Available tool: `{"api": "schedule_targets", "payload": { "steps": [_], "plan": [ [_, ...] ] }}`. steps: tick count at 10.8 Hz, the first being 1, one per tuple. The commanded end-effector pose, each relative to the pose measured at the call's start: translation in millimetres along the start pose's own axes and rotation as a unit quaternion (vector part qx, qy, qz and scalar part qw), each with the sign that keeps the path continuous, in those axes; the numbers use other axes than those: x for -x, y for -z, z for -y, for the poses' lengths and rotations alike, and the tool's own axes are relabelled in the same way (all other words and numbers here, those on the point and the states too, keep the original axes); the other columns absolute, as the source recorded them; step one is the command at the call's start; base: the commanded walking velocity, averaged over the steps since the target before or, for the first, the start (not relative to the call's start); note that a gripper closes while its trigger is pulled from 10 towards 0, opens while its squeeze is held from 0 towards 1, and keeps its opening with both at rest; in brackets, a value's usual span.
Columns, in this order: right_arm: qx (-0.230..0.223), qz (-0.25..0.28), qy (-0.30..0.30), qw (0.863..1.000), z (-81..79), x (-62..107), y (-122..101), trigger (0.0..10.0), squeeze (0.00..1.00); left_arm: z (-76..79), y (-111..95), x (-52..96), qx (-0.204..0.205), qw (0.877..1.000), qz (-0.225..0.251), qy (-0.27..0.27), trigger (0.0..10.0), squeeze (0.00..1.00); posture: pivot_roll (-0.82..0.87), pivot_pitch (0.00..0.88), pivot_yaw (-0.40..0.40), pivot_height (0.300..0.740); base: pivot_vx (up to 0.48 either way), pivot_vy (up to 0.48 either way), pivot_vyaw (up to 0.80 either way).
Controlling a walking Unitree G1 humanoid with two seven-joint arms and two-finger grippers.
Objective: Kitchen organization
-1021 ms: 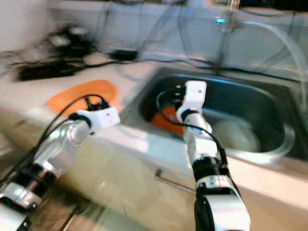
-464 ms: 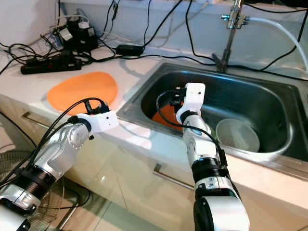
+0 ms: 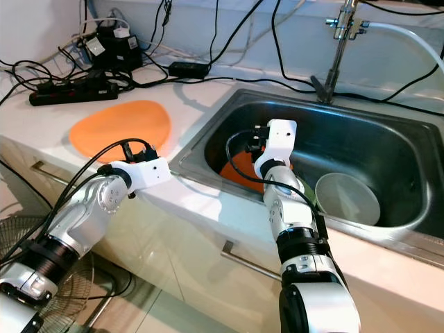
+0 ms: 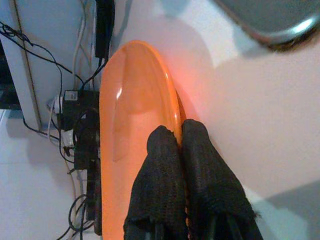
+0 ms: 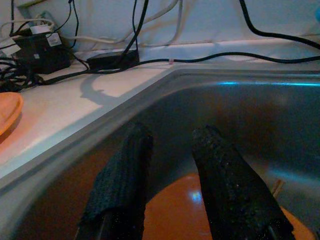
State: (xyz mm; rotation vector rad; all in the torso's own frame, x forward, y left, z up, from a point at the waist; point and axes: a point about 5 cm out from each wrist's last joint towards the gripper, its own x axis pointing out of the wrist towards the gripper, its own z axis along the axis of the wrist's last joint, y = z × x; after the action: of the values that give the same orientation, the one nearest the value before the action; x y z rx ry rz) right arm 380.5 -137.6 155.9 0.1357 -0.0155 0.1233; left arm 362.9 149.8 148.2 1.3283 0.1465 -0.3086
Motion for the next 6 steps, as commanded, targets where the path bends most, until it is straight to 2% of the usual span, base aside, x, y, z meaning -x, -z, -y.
{"api": "schedule_targets", "payload": {
  "steps": [1, 2, 3, 4, 6],
  "plan": [
    [-0.006, 0.000, 0.000, 1.000, -1.4, -1.6, -2.7, 10.0, 0.00, -4.8, 11.3, -1.0, 0.003, 1.000, -0.022, -0.003, 10.0, 0.00, 0.14, 0.000, 0.065, 0.740, 0.000, 0.000, 0.00],
    [-0.007, 0.000, 0.000, 1.000, -1.4, -1.5, -2.3, 10.0, 0.00, -7.6, 11.5, -1.1, -0.002, 1.000, -0.020, -0.010, 2.9, 0.00, 0.14, 0.000, 0.066, 0.740, 0.000, 0.000, 0.00],
    [-0.009, -0.001, 0.000, 1.000, -1.5, -1.2, -1.6, 10.0, 0.00, -11.0, 9.2, 0.2, -0.016, 1.000, -0.010, -0.020, 0.0, 0.00, 0.14, 0.000, 0.068, 0.740, 0.000, 0.000, 0.00],
    [-0.011, -0.001, -0.001, 1.000, -2.0, -1.1, -1.1, 10.0, 0.00, -18.7, 5.8, 2.4, -0.044, 0.998, -0.002, -0.045, 0.0, 0.00, 0.14, 0.000, 0.069, 0.740, 0.000, 0.000, 0.00],
    [-0.014, -0.002, -0.002, 1.000, -3.4, -1.6, -0.7, 10.0, 0.00, -40.8, -6.4, 7.2, -0.072, 0.993, 0.020, -0.089, 0.0, 0.00, 0.15, 0.000, 0.069, 0.740, 0.000, 0.000, 0.00]
  ]
}}
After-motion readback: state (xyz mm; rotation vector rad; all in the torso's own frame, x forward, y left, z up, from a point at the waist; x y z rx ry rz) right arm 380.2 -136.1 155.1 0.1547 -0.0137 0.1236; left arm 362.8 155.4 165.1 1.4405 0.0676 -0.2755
